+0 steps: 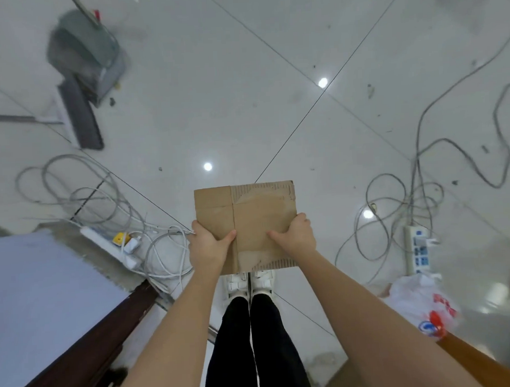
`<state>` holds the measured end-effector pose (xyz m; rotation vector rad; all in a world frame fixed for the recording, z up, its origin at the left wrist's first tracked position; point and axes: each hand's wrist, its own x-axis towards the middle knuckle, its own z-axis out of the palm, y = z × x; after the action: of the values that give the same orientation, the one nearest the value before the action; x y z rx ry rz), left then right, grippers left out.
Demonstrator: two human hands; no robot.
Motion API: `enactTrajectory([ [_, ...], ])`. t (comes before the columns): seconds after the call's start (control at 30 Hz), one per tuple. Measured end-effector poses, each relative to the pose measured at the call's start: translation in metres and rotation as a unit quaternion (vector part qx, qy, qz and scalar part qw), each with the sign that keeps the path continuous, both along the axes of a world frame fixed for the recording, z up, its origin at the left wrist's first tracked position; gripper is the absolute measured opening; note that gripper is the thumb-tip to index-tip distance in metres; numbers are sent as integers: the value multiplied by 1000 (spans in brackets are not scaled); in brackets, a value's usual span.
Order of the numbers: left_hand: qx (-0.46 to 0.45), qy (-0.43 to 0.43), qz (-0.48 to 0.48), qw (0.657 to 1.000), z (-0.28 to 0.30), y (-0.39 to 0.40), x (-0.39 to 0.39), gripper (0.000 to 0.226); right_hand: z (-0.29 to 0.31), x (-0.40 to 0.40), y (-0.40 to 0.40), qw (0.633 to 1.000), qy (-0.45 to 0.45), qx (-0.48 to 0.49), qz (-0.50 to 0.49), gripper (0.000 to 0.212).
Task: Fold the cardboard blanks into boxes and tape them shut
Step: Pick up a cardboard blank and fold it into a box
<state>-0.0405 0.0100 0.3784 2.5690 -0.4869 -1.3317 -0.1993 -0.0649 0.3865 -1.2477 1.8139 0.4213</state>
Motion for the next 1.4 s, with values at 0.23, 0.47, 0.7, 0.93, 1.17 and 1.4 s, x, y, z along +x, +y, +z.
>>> enactTrajectory([
  [0.23,-49,-38,-42,997,128,-15,18,89,129,12,1,993,-82,-59,-65,79],
  [0.47,-90,-71,-45,992,219,-44,42,89,216,35,-19,988,-104,-111,-13,119],
  [0.7,-172,-54,-82,980,290,-72,73,93,286,56,-51,983,-112,-147,14,115],
  [0.93,-229,-35,-119,966,345,-119,92,91,344,73,-112,972,-102,-204,53,121],
  [1.17,-243,-65,-146,957,363,-199,108,92,368,85,-186,974,-100,-198,50,126],
  [1.4,-220,-122,-140,958,368,-304,125,90,371,111,-289,974,-101,-195,54,122],
])
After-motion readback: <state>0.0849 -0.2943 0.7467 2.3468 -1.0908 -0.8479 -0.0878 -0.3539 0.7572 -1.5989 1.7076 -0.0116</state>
